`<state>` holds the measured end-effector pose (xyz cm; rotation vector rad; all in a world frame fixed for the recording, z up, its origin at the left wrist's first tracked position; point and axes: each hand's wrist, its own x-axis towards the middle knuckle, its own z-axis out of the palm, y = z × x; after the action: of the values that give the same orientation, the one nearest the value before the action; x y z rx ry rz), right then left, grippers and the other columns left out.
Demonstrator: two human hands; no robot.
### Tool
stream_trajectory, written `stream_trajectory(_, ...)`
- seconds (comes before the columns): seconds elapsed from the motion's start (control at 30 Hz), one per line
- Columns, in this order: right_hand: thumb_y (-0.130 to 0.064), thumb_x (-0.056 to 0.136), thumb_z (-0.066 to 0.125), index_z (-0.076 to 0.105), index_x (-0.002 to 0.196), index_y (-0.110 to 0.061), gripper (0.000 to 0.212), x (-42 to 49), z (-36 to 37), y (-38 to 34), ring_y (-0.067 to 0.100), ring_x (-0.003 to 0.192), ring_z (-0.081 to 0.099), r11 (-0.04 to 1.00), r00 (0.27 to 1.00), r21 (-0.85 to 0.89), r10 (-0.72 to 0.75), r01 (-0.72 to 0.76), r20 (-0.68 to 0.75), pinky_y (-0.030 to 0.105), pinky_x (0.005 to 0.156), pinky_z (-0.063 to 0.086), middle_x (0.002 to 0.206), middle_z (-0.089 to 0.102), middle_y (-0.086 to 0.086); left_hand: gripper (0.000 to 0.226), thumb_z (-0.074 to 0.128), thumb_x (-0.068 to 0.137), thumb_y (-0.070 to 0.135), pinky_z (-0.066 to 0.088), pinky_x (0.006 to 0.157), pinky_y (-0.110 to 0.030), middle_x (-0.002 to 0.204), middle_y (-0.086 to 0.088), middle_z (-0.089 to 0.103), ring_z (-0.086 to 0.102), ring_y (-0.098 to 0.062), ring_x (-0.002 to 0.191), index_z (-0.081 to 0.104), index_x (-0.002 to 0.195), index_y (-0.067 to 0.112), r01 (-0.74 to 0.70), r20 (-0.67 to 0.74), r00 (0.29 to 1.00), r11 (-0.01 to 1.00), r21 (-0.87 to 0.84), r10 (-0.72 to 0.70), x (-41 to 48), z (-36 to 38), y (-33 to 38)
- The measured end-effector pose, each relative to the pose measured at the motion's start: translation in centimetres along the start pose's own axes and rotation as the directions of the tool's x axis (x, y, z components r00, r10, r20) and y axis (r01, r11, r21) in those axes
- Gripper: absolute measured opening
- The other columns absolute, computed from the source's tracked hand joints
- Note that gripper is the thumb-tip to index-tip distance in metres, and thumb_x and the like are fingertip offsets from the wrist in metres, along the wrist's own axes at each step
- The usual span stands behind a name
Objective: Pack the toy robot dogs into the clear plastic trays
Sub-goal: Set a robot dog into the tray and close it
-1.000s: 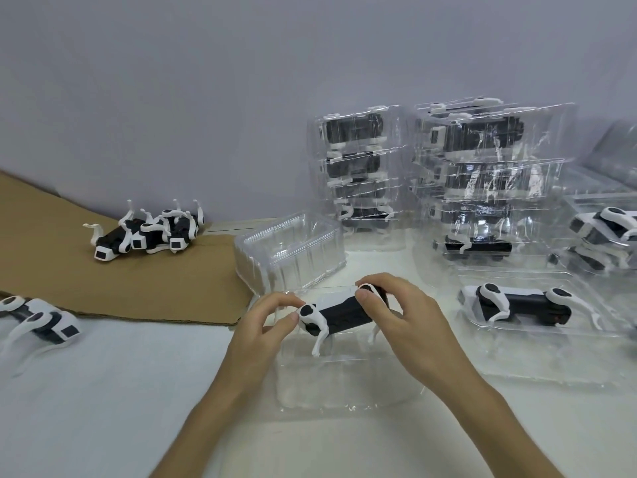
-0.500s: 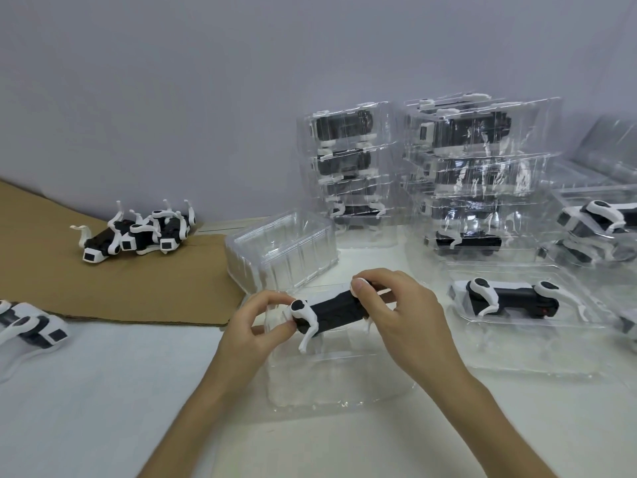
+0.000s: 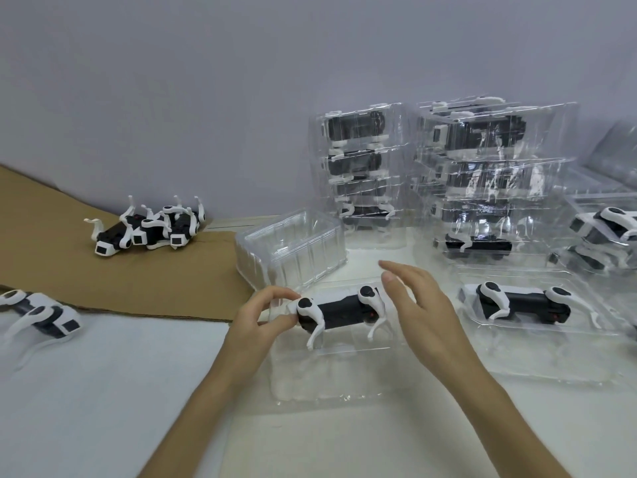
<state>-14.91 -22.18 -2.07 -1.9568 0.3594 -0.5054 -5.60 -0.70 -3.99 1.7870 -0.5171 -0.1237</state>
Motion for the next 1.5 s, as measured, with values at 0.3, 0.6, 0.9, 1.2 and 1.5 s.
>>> stream_trajectory(0.3, -0.057, 0.096, 0.051, 0.043, 0.142, -0.043, 0.049, 0.6, 0.4, 0.8, 0.011, 0.124, 0.050, 0.975, 0.966, 0.034, 0.213, -0.220, 0.147, 0.034, 0.101, 0.040, 0.145, 0.048, -0.008, 0.046, 0.070, 0.070, 0.034, 0.046, 0.096, -0.028, 0.124, 0.014, 0.064, 0.058, 0.001, 0.117, 0.064, 0.116, 0.035, 0.089, -0.145, 0.983, 0.981, -0.172, -0.114, 0.0, -0.4, -0.9)
stream_trajectory(0.6, -0.053, 0.094, 0.059, 0.044, 0.147, -0.029, 0.061, 0.9, 0.7, 1.4, 0.014, 0.125, 0.053, 0.962, 0.950, 0.018, 0.266, -0.272, 0.163, 0.031, 0.096, 0.041, 0.145, 0.051, -0.005, 0.070, 0.075, 0.057, 0.063, 0.041, 0.092, -0.022, 0.122, 0.029, 0.064, 0.057, 0.009, 0.116, 0.059, 0.123, 0.046, 0.201, 0.082, 0.978, 0.973, -0.114, -0.192, -0.2, -0.8, -1.0)
stream_trajectory(0.9, -0.045, 0.088, 0.071, 0.051, 0.121, -0.062, 0.043, 0.8, 0.3, 0.7, -0.027, 0.092, 0.056, 0.958, 0.963, 0.231, 0.111, -0.169, 0.245, -0.002, 0.069, 0.041, 0.102, 0.059, -0.050, 0.054, 0.076, 0.076, 0.031, 0.047, 0.087, -0.009, 0.131, 0.023, 0.062, 0.057, 0.007, 0.120, 0.062, 0.128, 0.035, -0.034, -0.022, 0.999, 0.979, -0.203, 0.030, -0.2, -0.8, -0.7)
stream_trajectory(1.2, -0.033, 0.064, 0.090, 0.050, 0.140, -0.050, 0.087, 0.7, -0.2, 0.6, 0.002, 0.110, 0.066, 0.891, 0.991, 0.446, -0.122, 0.090, 0.045, 0.025, 0.088, 0.052, 0.133, 0.059, -0.021, 0.099, 0.083, 0.065, 0.048, 0.037, 0.109, -0.031, 0.150, 0.023, 0.045, 0.040, 0.006, 0.138, 0.033, 0.150, 0.047, -0.077, -0.077, 0.995, 0.972, -0.223, 0.062, -0.2, -0.3, -0.8)
stream_trajectory(1.5, -0.020, 0.066, 0.086, 0.042, 0.149, -0.034, 0.096, 0.9, -1.5, 0.5, 0.015, 0.117, 0.064, 0.865, 0.959, 0.488, -0.226, 0.117, 0.170, 0.030, 0.092, 0.054, 0.133, 0.063, -0.012, 0.091, 0.092, 0.060, 0.050, 0.055, 0.086, -0.039, 0.118, -0.012, 0.061, 0.063, -0.026, 0.094, 0.050, 0.140, 0.035, 0.059, 0.151, 0.989, 0.906, -0.419, 0.006, -0.6, -0.2, -0.5)
